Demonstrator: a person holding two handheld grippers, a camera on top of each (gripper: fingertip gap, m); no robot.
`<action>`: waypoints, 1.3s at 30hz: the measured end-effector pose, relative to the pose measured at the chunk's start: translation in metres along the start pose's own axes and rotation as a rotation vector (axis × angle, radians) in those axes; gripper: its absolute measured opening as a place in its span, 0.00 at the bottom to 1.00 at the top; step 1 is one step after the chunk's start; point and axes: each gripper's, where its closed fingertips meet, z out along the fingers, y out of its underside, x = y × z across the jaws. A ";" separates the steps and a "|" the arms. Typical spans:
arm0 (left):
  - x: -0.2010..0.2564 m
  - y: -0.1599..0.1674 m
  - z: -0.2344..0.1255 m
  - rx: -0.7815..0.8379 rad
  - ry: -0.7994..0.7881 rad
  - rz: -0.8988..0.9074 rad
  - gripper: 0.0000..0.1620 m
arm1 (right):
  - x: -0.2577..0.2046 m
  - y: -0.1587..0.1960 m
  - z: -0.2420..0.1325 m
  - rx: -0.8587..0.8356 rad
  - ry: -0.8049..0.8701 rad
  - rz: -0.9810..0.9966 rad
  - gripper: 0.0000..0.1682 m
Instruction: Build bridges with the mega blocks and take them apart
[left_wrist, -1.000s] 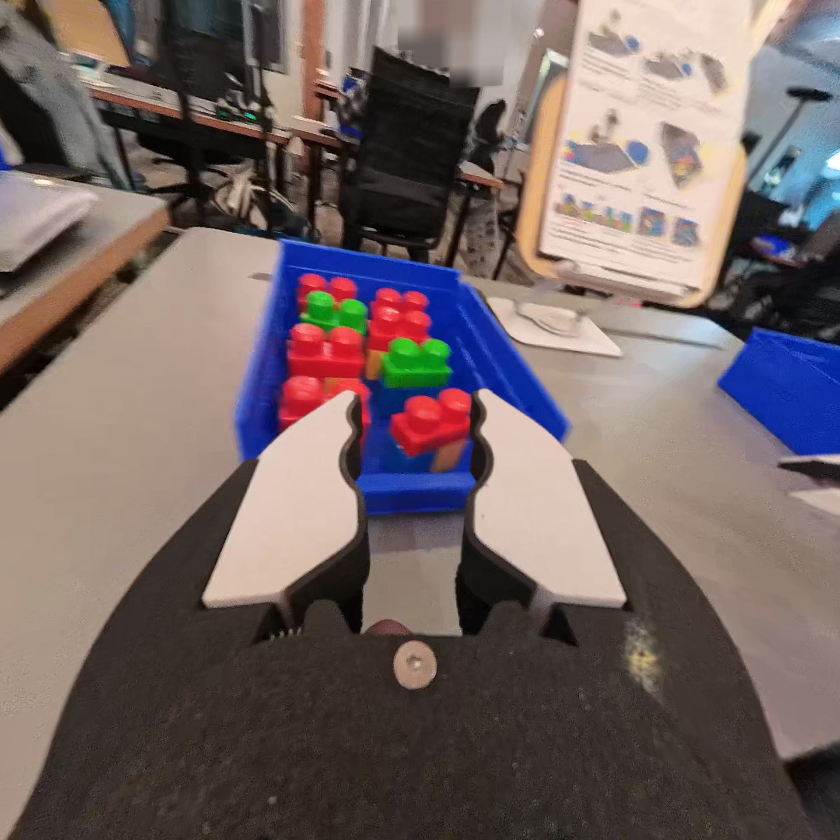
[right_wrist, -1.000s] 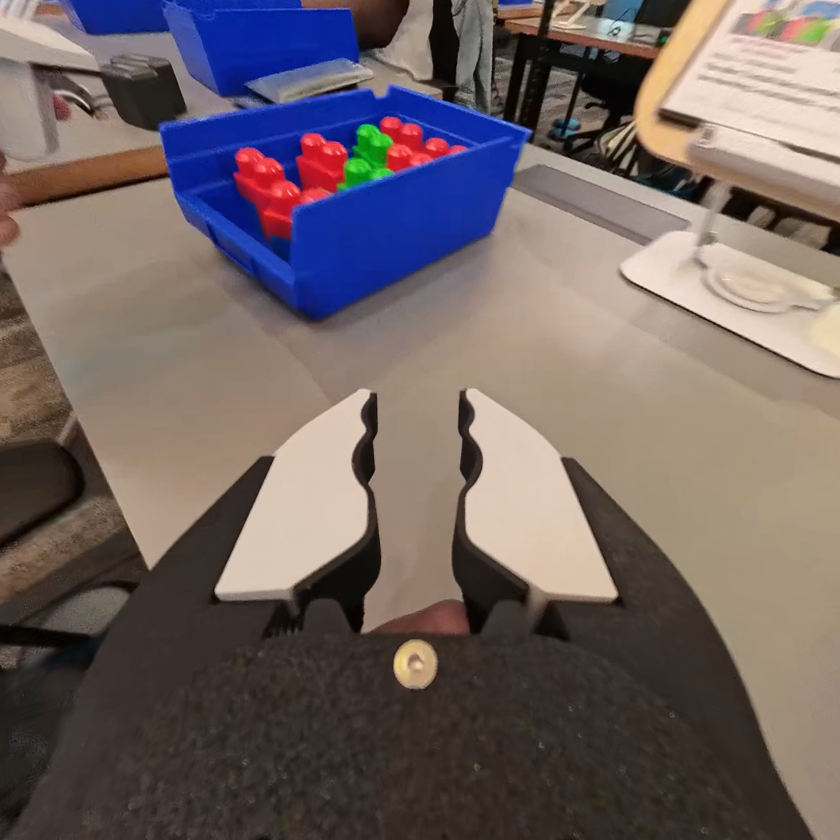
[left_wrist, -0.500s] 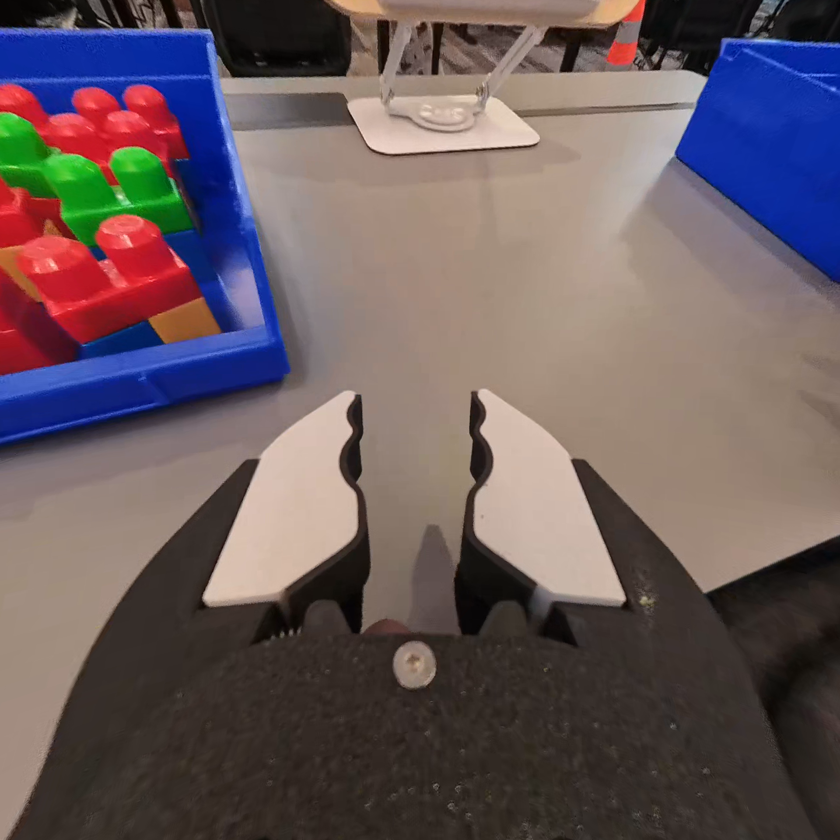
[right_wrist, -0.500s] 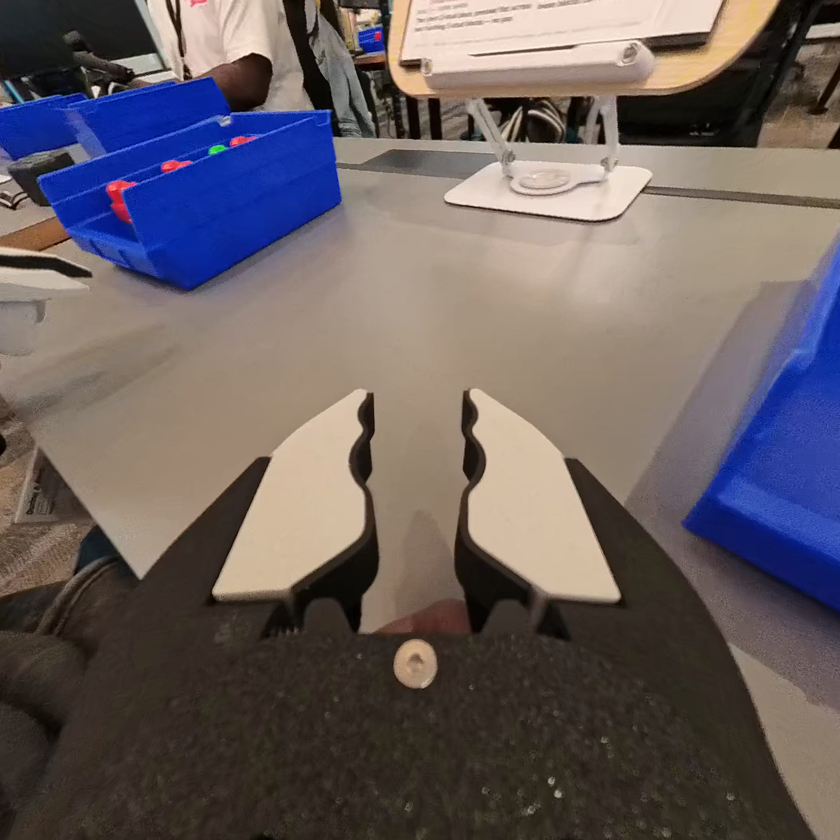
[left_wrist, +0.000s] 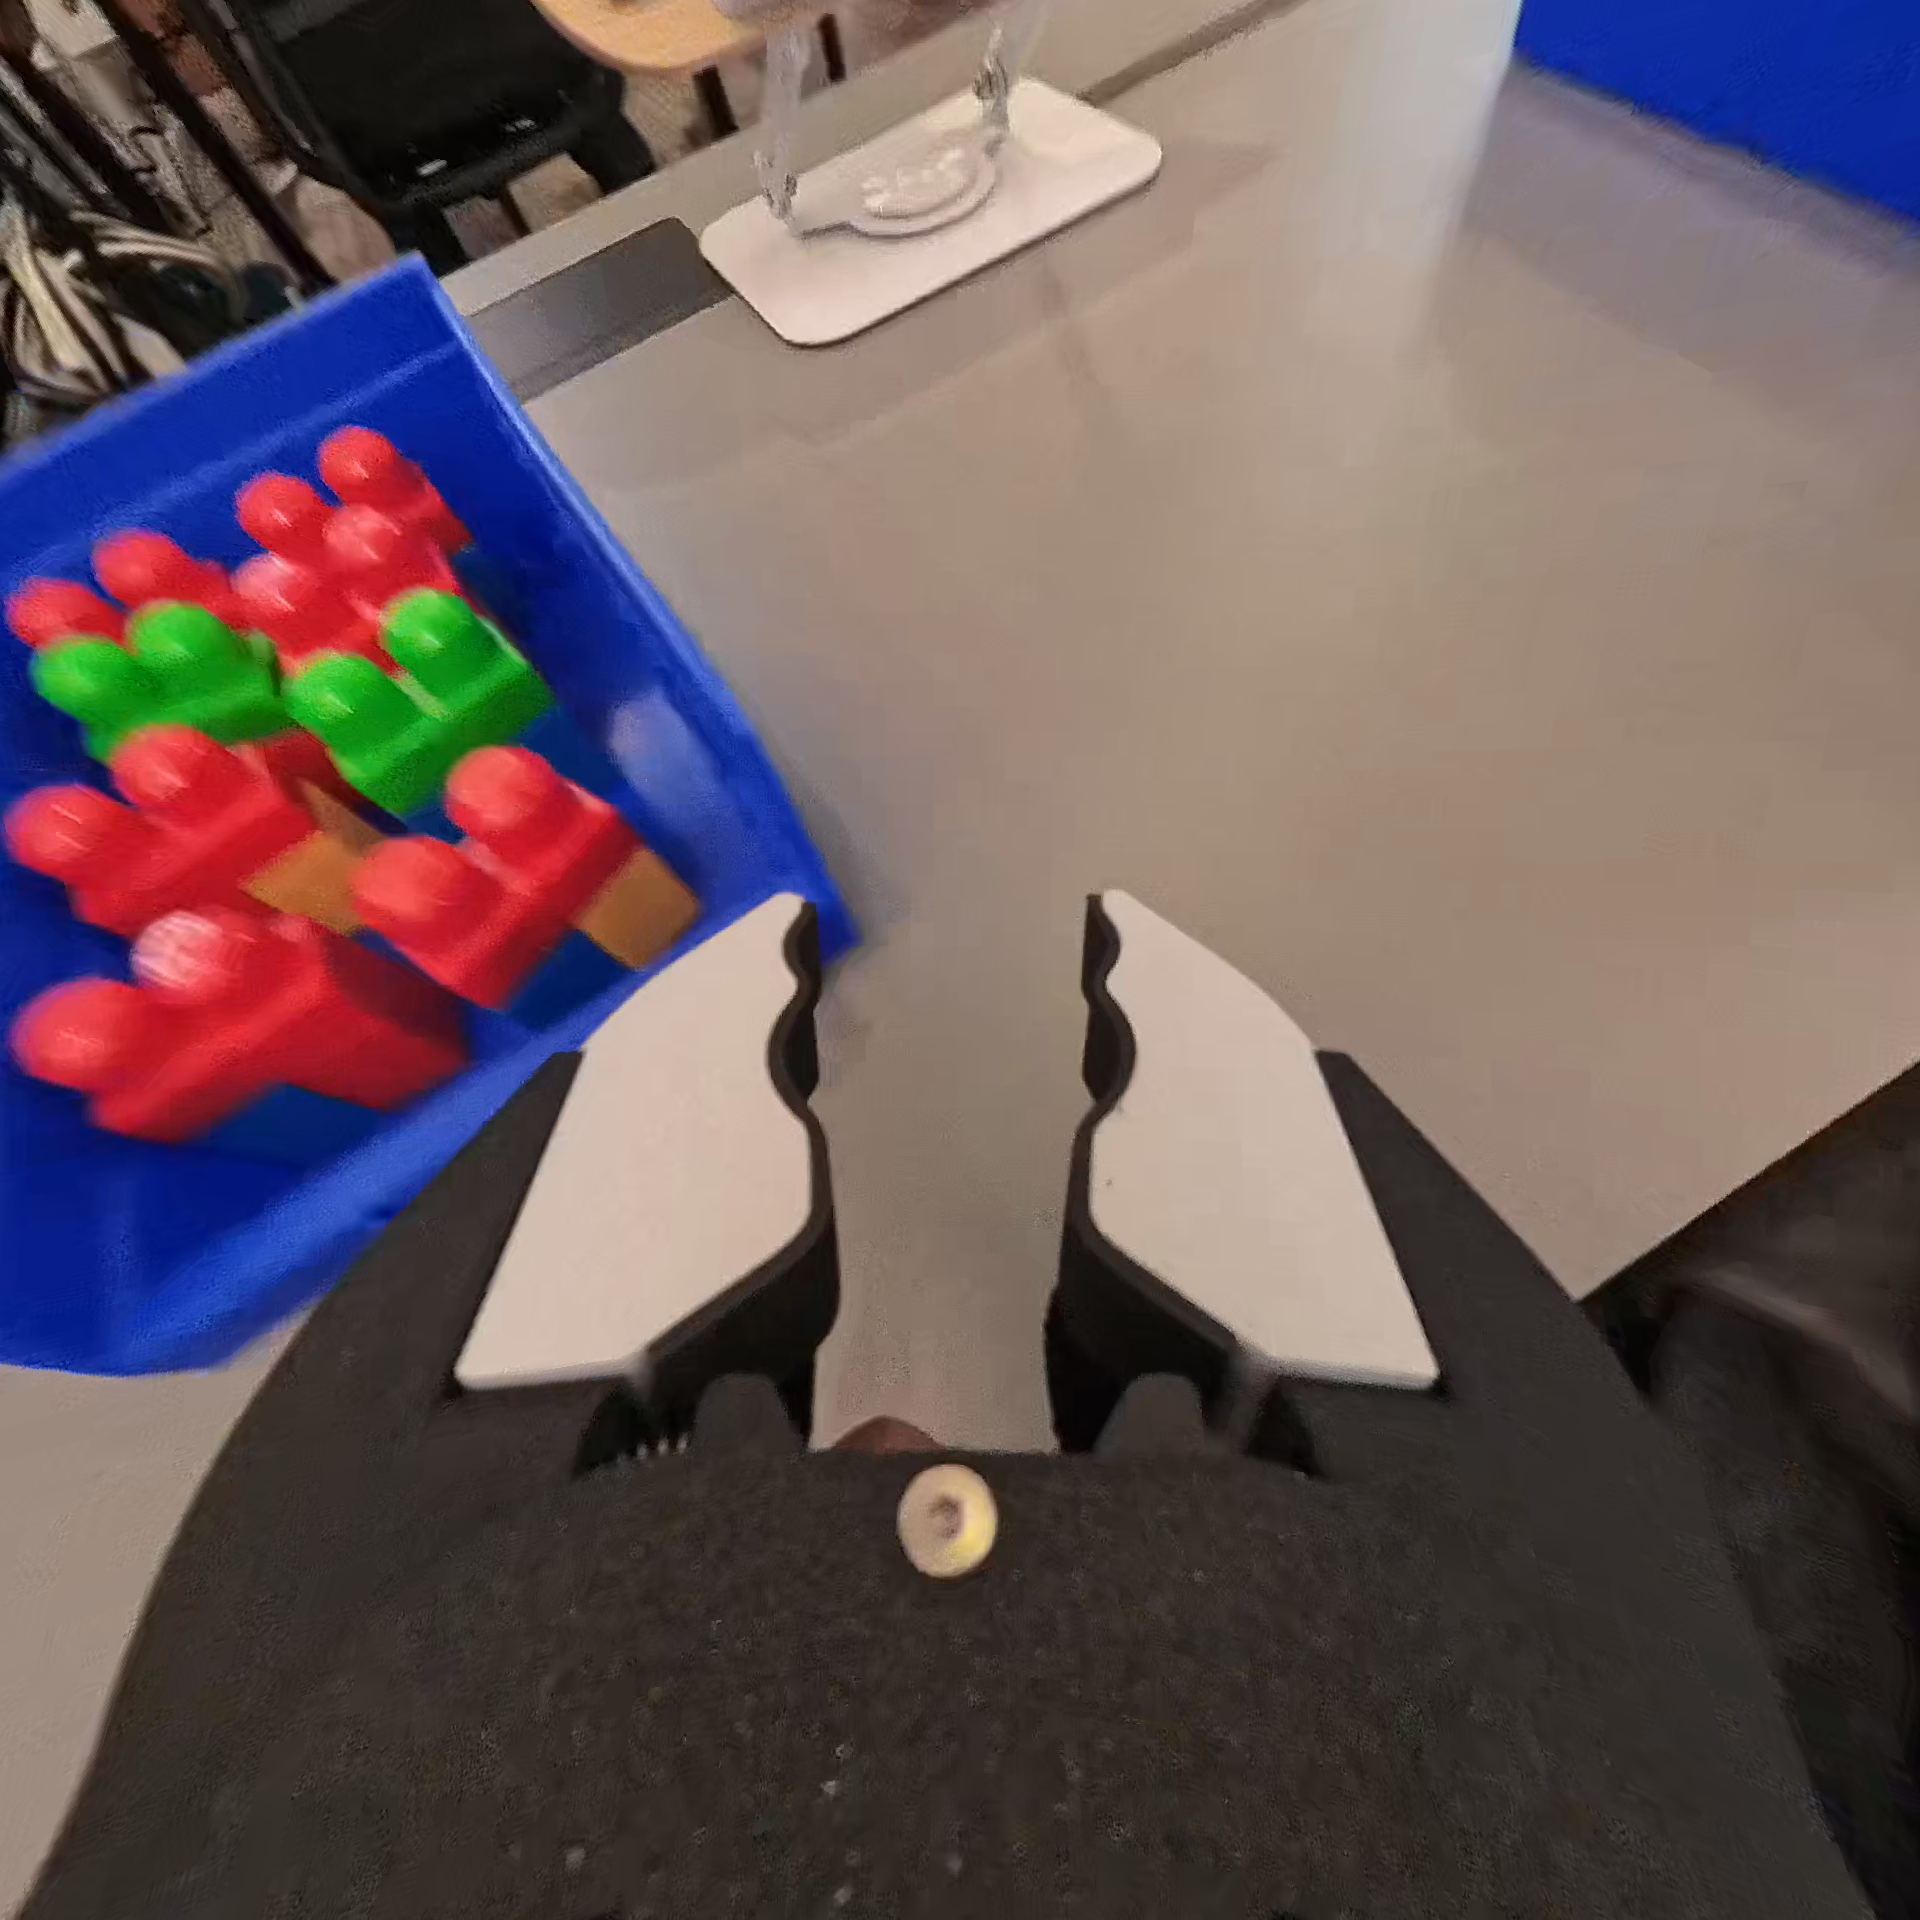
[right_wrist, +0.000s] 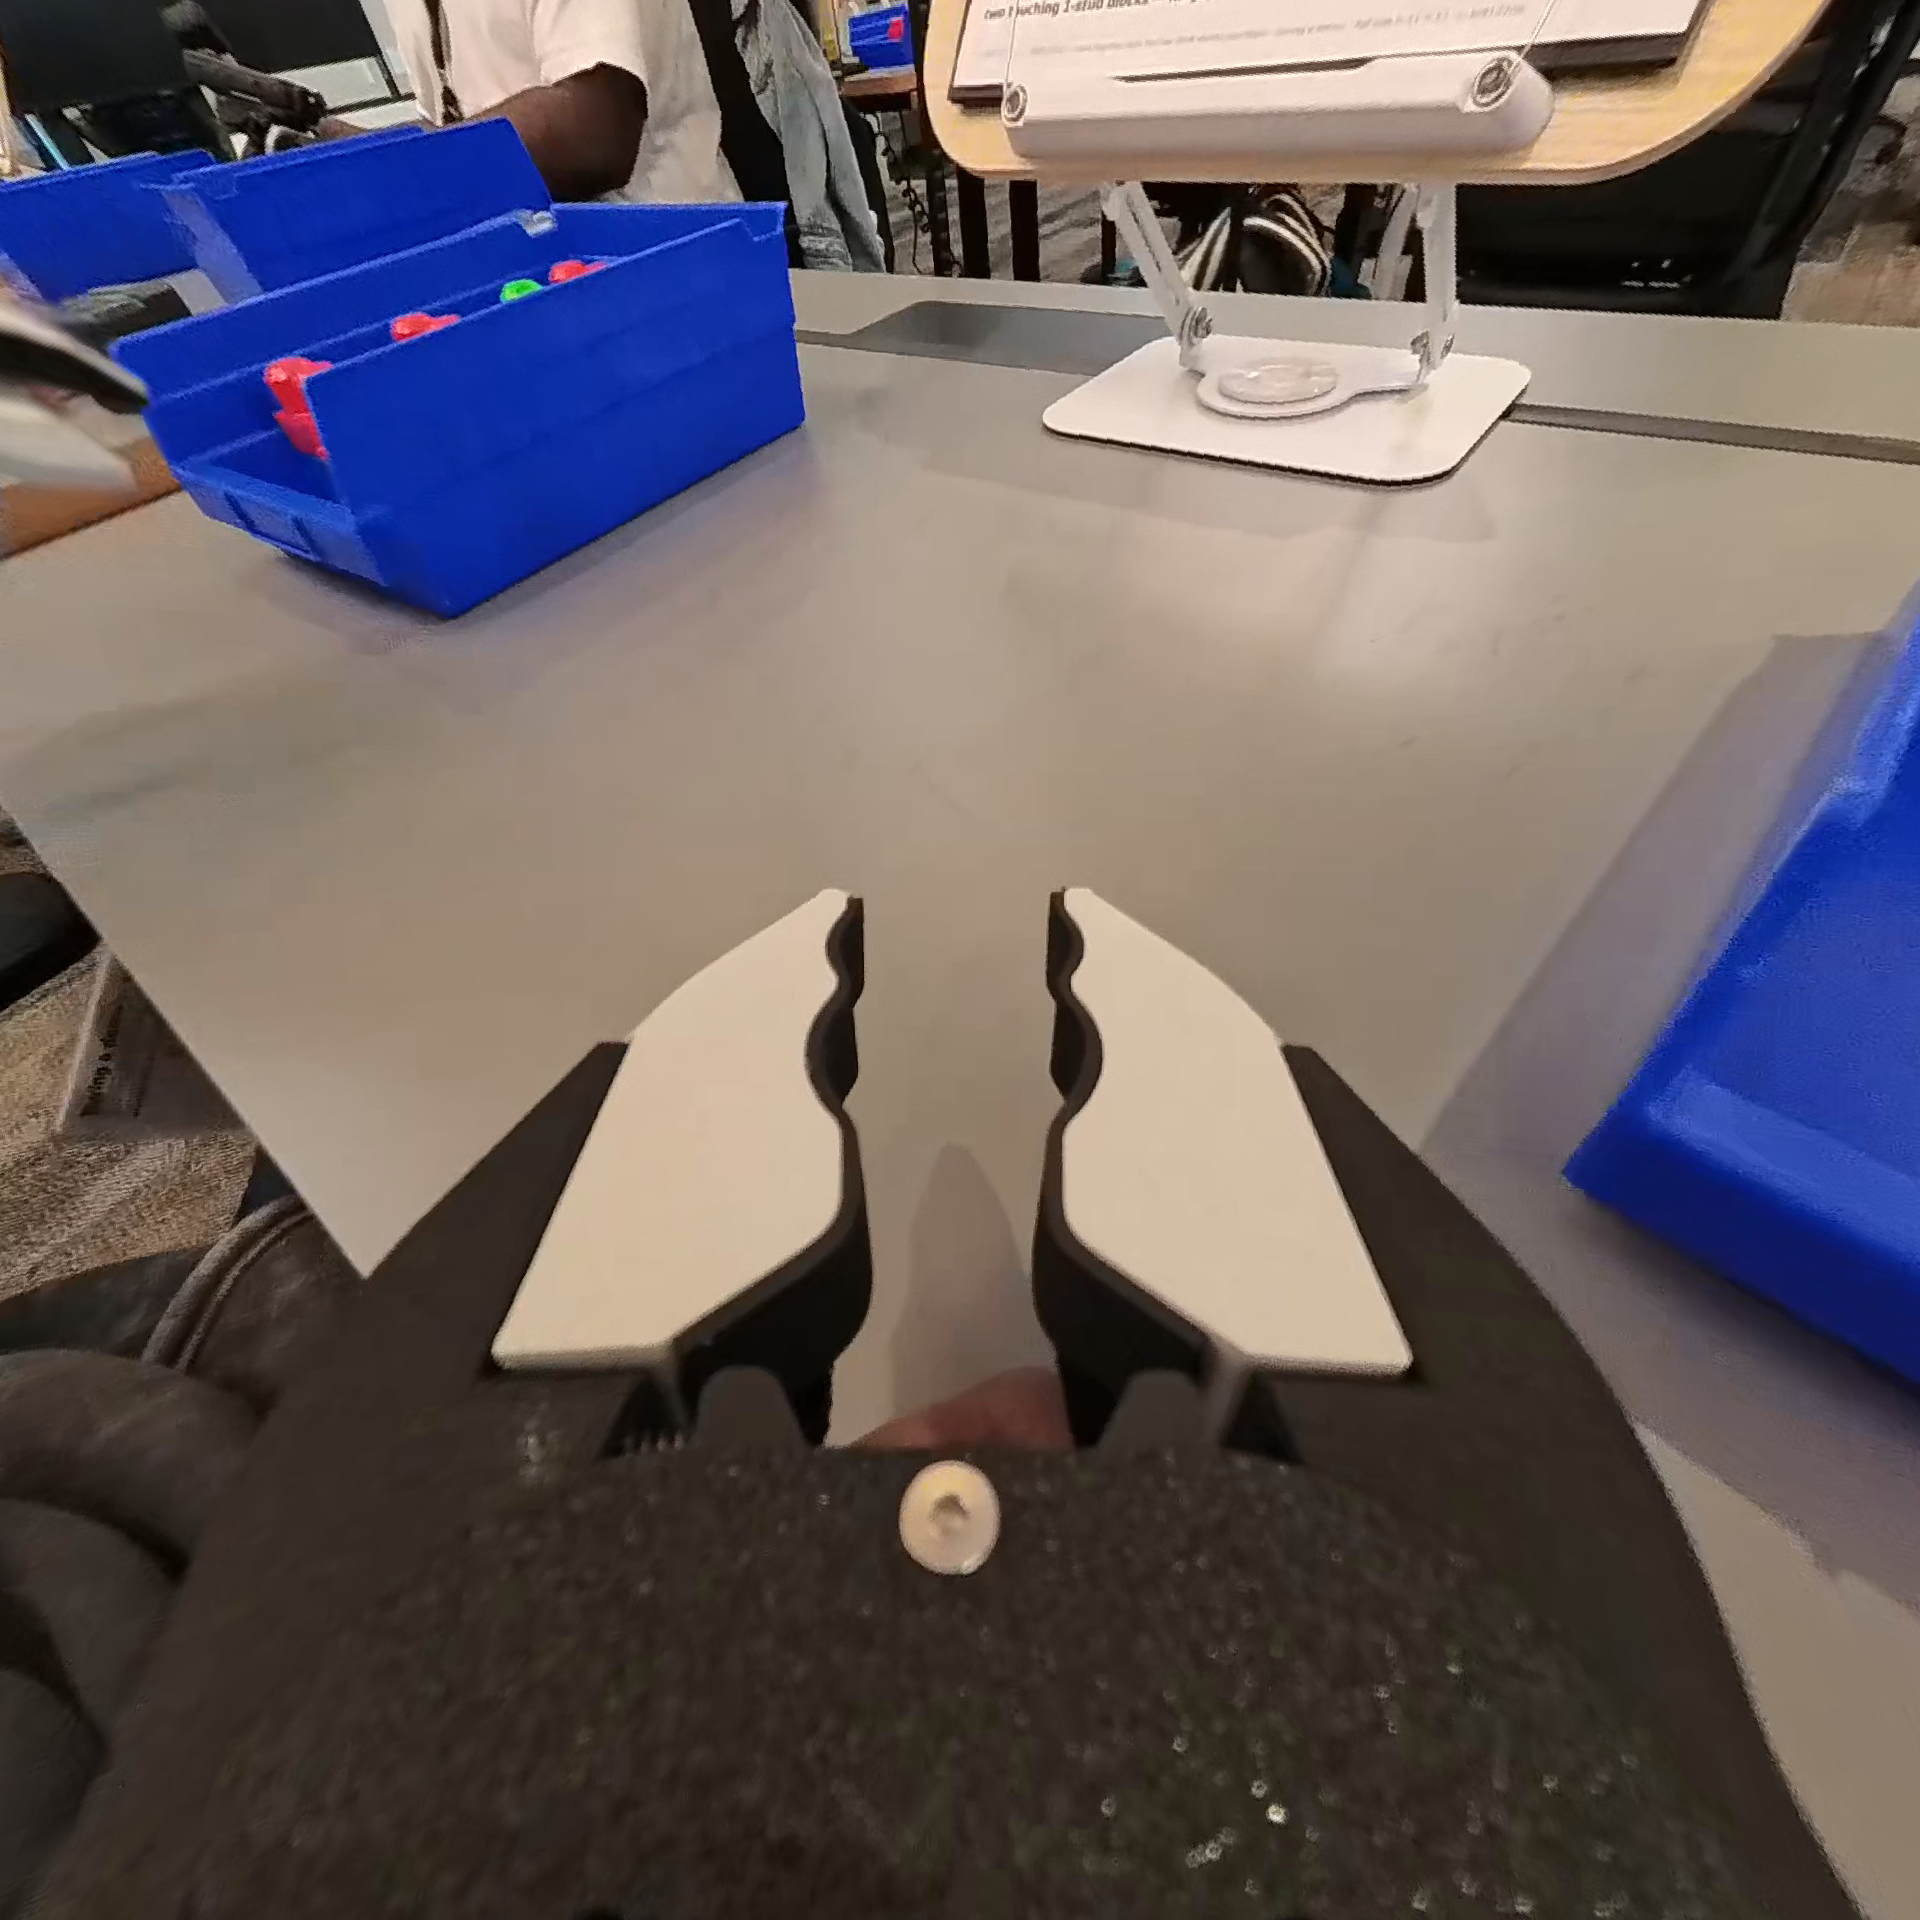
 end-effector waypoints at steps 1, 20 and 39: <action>-0.013 -0.005 -0.004 -0.041 0.035 0.054 0.29 | -0.001 0.001 -0.002 0.001 -0.006 0.003 0.20; -0.121 0.049 0.073 -0.866 0.359 0.535 0.27 | 0.002 0.003 0.000 -0.024 -0.037 0.030 0.17; -0.102 -0.083 0.042 -0.729 0.312 0.358 0.21 | -0.043 -0.020 0.051 -0.053 -0.205 -0.253 0.22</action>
